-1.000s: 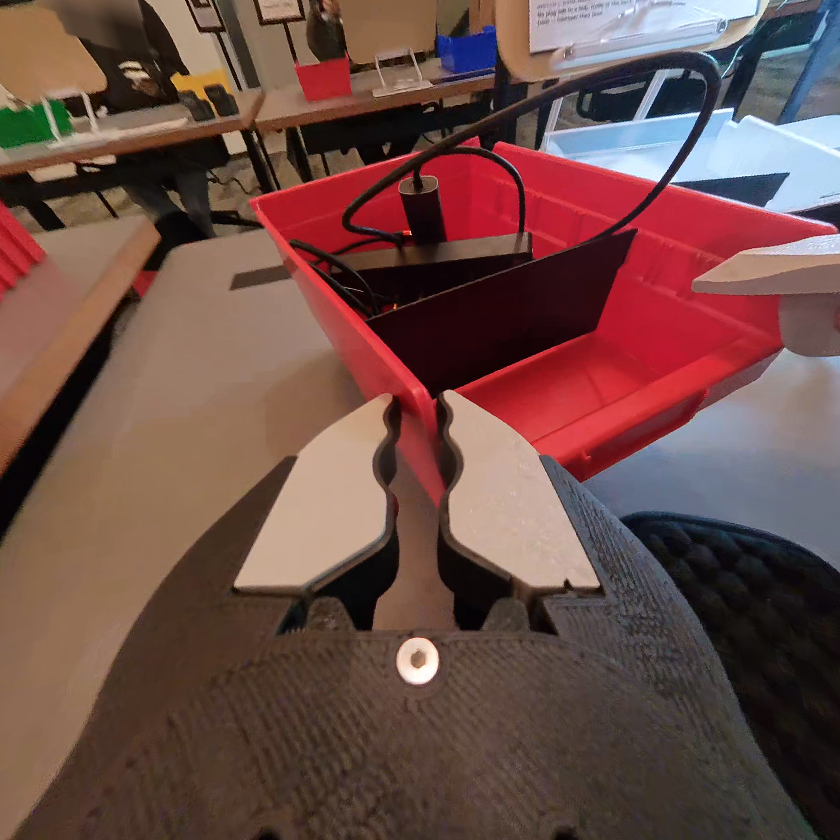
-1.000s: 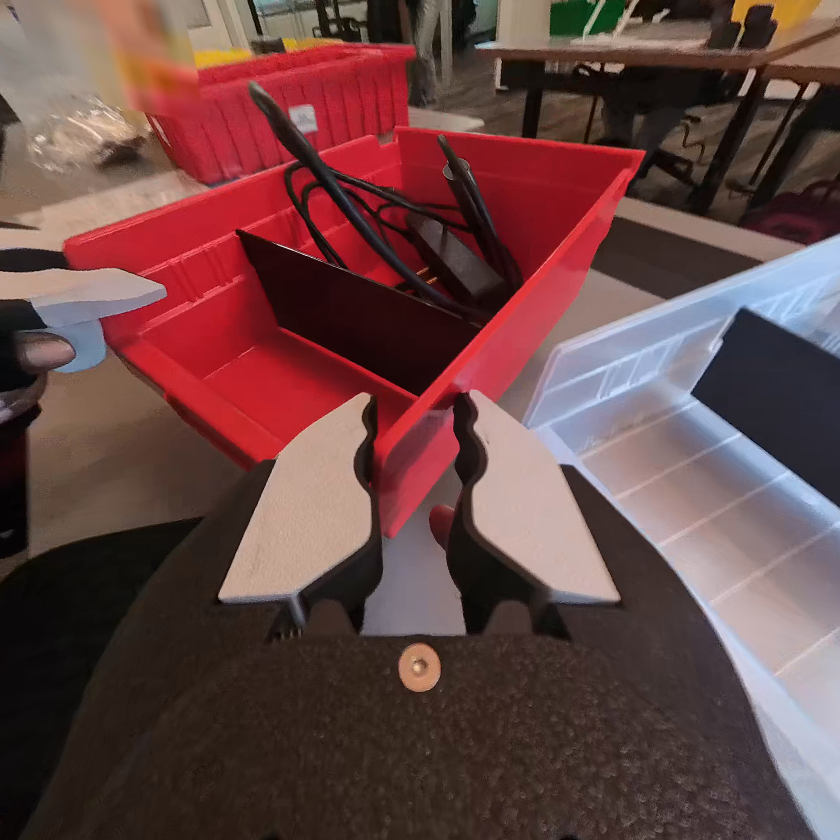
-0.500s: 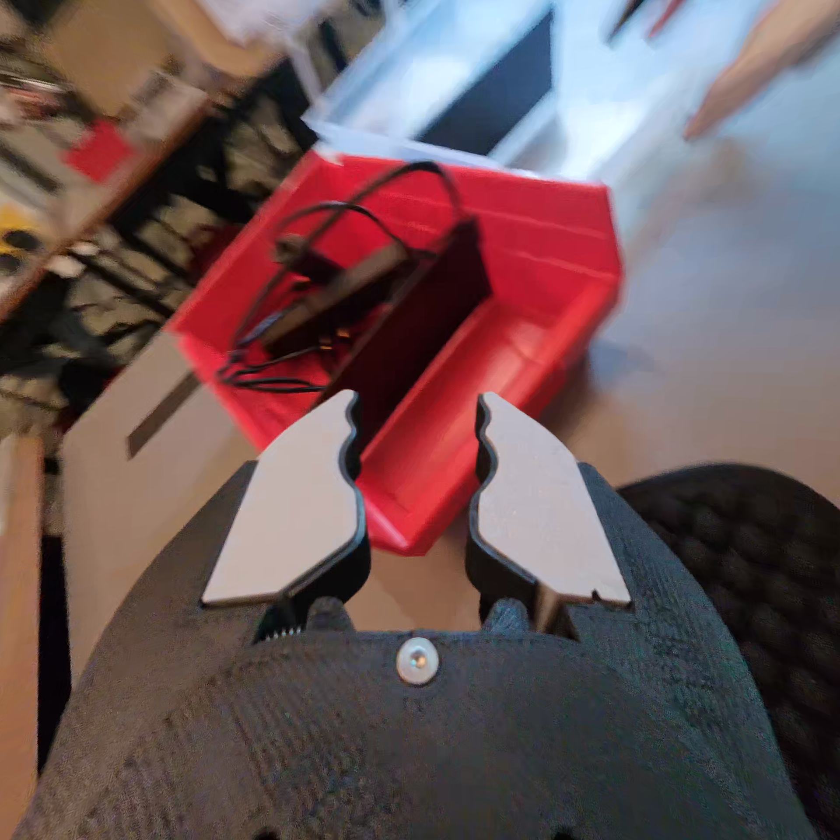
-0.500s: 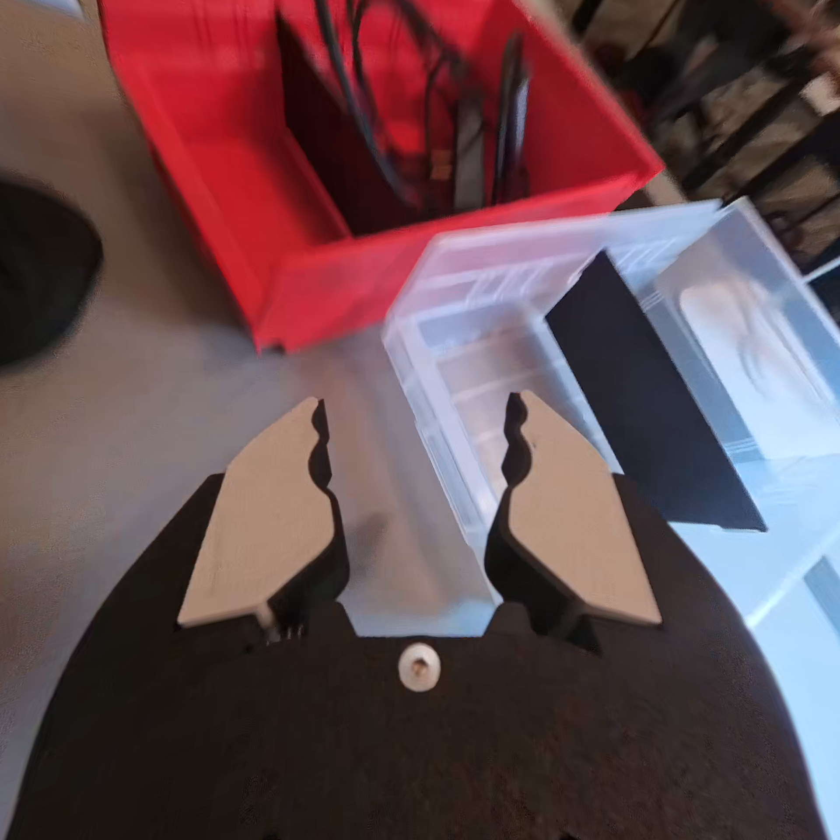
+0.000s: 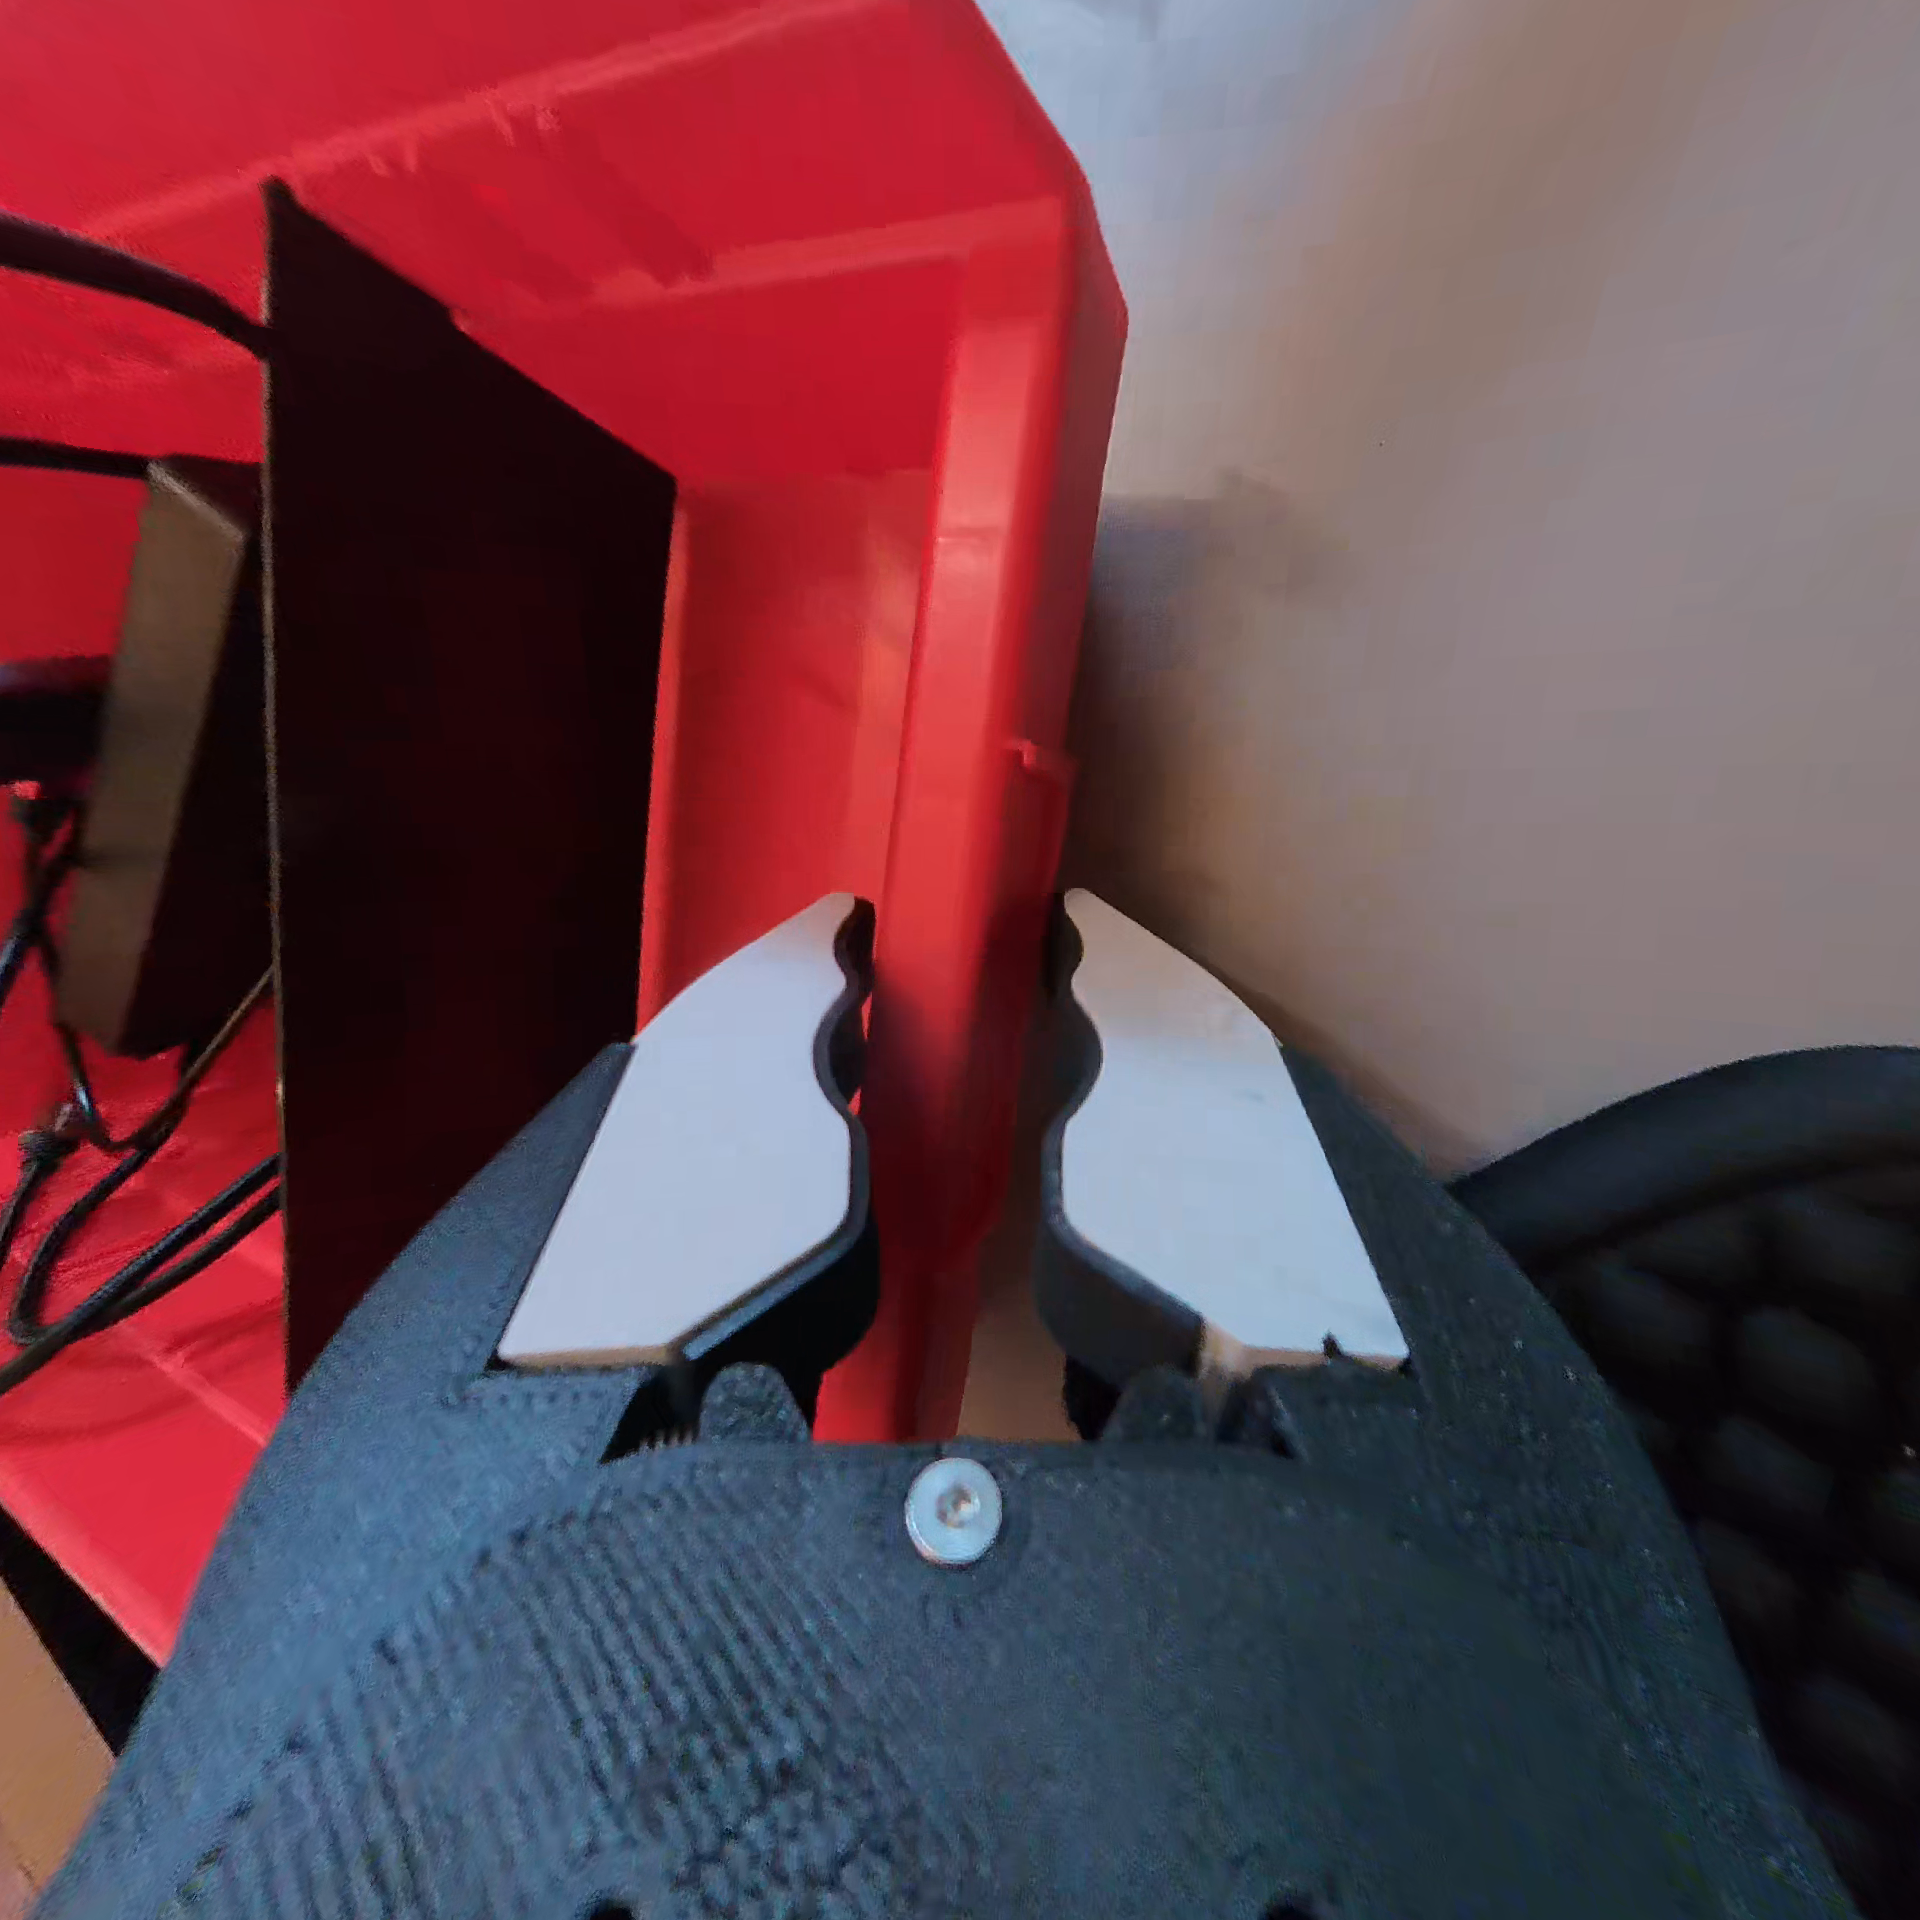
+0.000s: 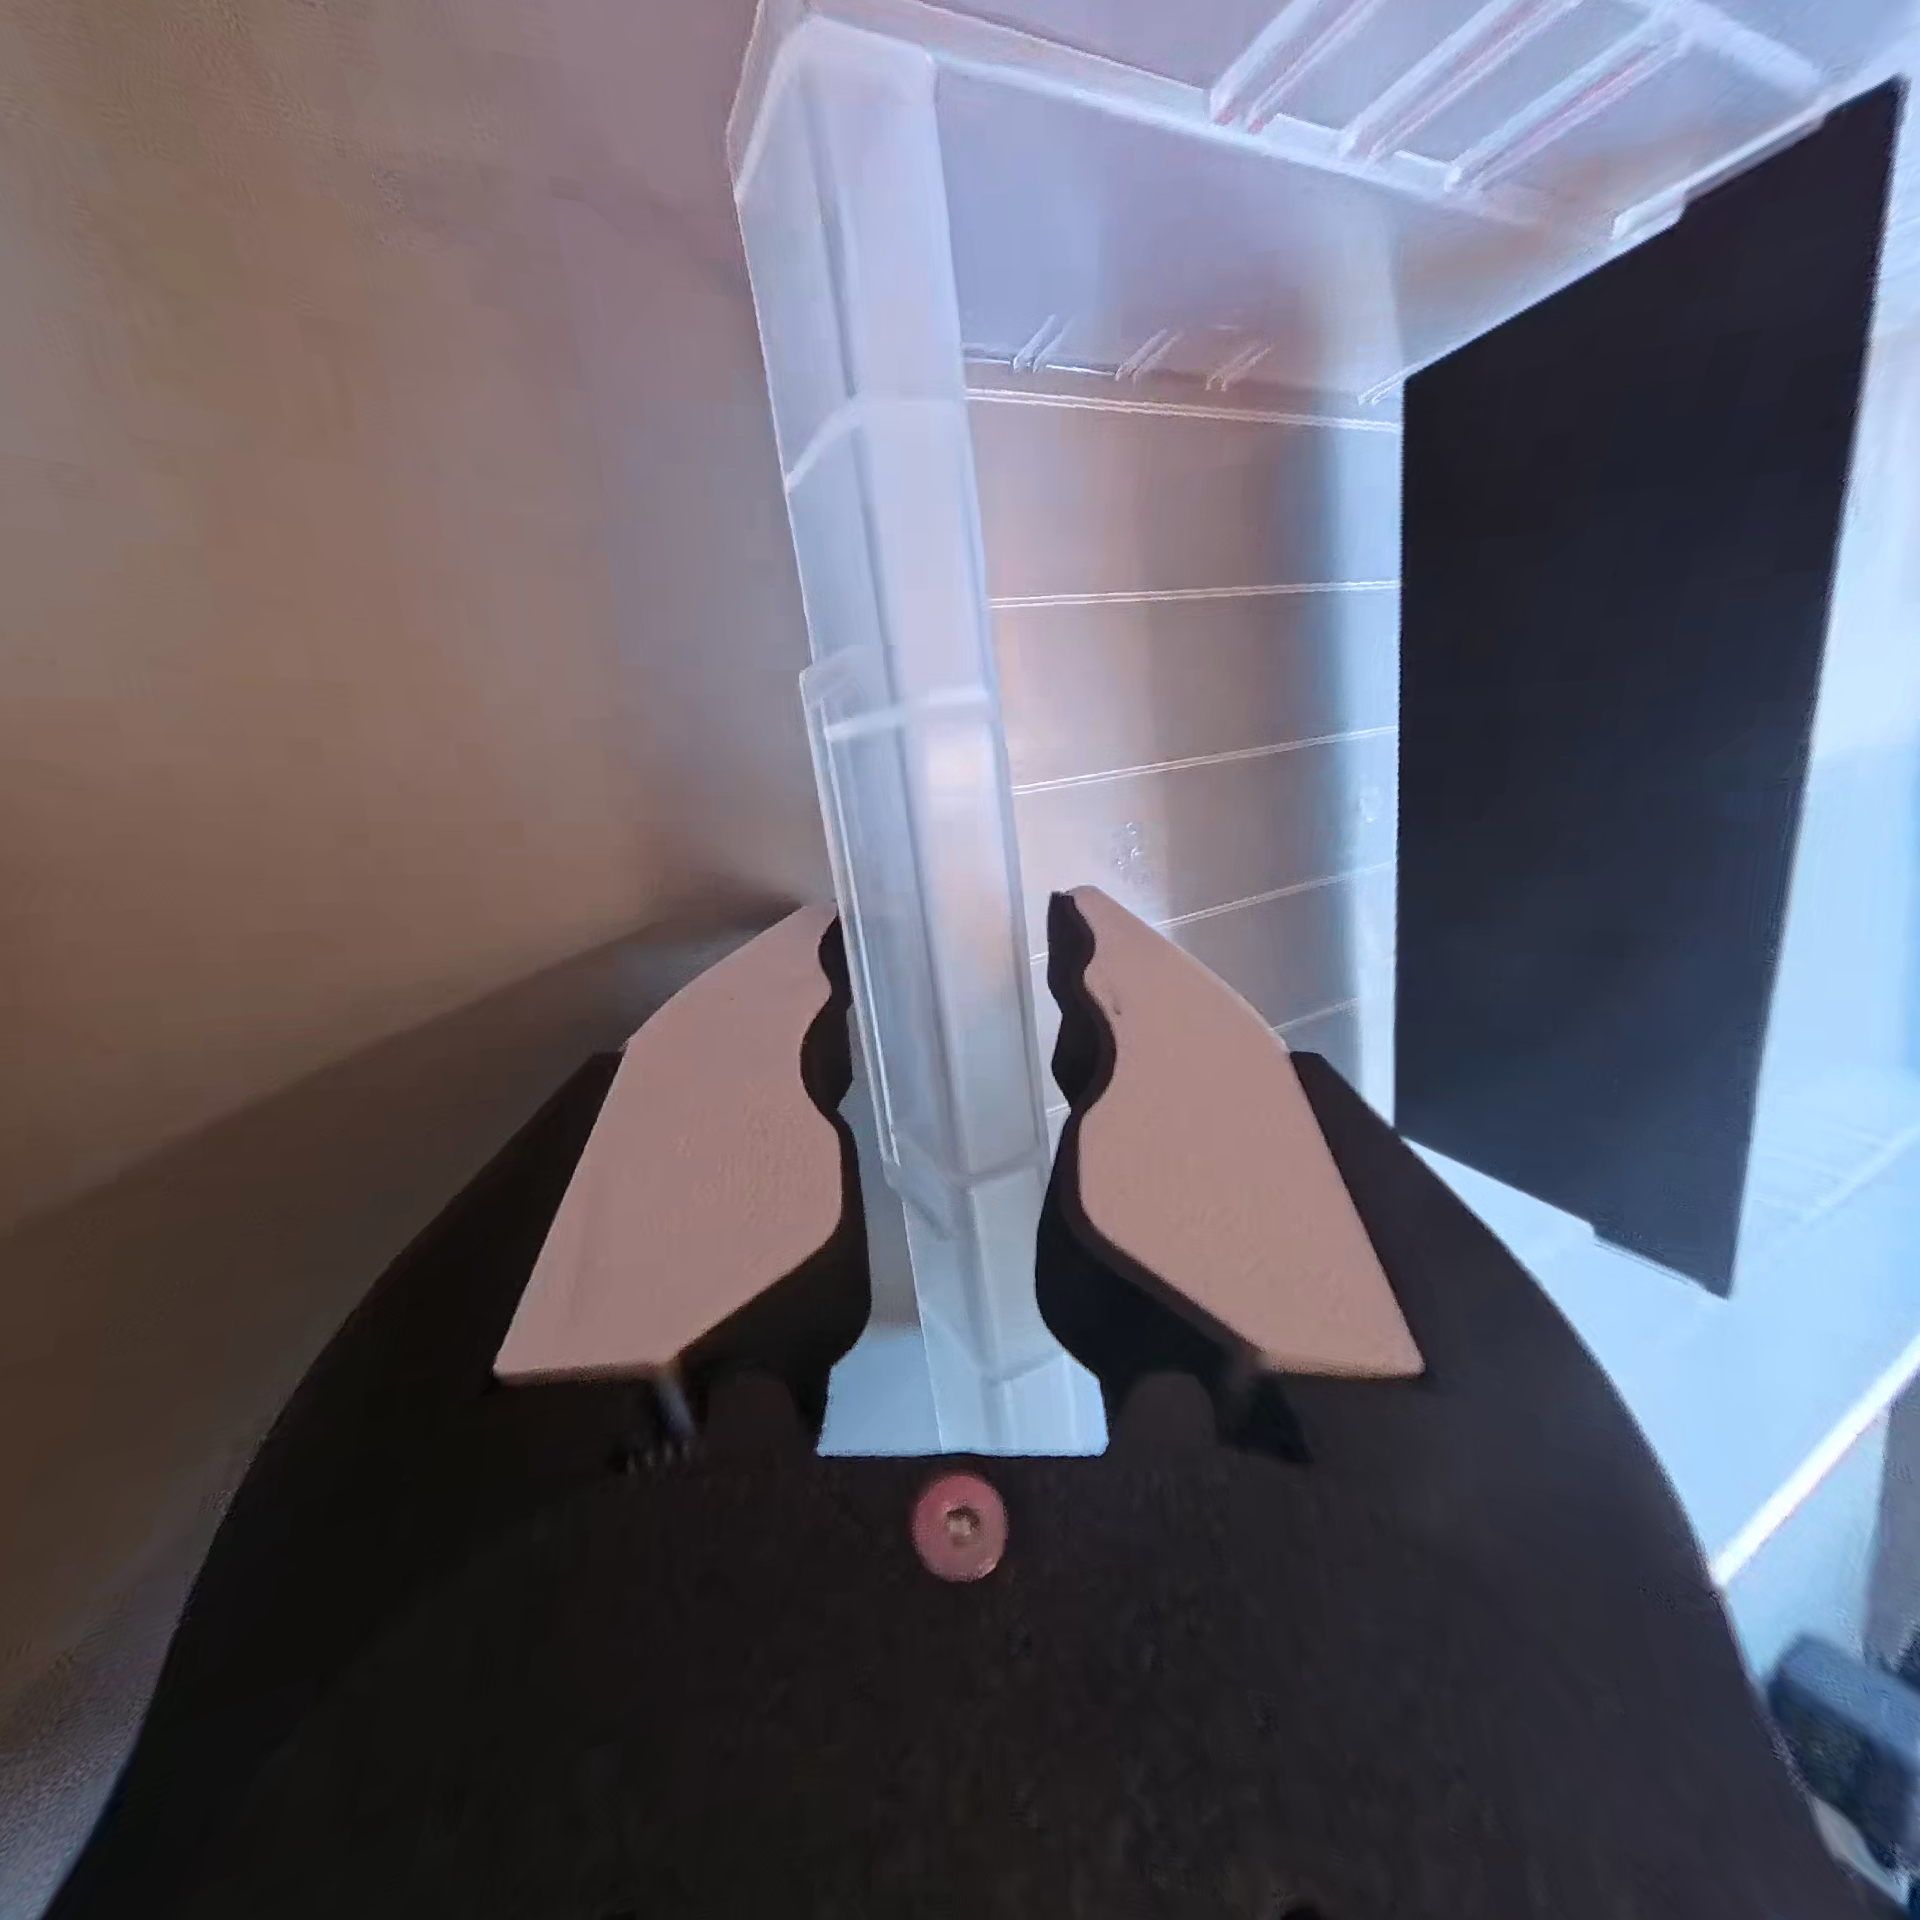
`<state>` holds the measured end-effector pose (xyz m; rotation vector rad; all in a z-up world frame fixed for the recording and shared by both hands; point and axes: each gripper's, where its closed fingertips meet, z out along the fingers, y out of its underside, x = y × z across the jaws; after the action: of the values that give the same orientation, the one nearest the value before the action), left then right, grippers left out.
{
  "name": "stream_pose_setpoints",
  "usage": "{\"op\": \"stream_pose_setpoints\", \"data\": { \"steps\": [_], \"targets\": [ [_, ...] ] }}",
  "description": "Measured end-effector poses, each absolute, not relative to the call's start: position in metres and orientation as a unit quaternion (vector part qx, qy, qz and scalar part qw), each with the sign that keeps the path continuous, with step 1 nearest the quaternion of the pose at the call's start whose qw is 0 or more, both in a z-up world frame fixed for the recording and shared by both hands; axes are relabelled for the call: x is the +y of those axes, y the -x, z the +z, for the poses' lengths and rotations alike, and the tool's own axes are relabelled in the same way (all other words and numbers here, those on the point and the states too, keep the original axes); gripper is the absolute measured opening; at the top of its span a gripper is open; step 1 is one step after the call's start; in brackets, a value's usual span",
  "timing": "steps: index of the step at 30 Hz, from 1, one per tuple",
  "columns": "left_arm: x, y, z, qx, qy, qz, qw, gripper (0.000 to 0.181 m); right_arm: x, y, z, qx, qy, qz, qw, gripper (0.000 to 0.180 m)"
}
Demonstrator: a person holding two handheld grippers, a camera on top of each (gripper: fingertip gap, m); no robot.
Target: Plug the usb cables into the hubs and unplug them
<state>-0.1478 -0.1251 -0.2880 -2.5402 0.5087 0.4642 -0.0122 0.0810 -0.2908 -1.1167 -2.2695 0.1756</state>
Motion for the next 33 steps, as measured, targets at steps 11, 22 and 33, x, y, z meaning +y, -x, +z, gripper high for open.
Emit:
{"op": "stream_pose_setpoints", "data": {
  "steps": [11, 22, 33],
  "targets": [
    [-0.115, 0.197, -0.288, 0.142, 0.934, 0.163, 0.286, 0.034, 0.193, -0.061, -0.29, -0.839, 0.428, -0.013, 0.337, 0.032],
    [-0.112, 0.296, -0.253, 0.012, 0.917, 0.203, 0.344, 0.047, 0.223, -0.018, -0.247, -0.733, 0.495, 0.12, 0.452, 0.053],
    [-0.093, 0.4, -0.092, -0.025, 0.878, 0.274, 0.392, 0.033, 0.154, -0.006, -0.199, -0.637, 0.477, 0.352, 0.493, 0.0]
  ]
}}
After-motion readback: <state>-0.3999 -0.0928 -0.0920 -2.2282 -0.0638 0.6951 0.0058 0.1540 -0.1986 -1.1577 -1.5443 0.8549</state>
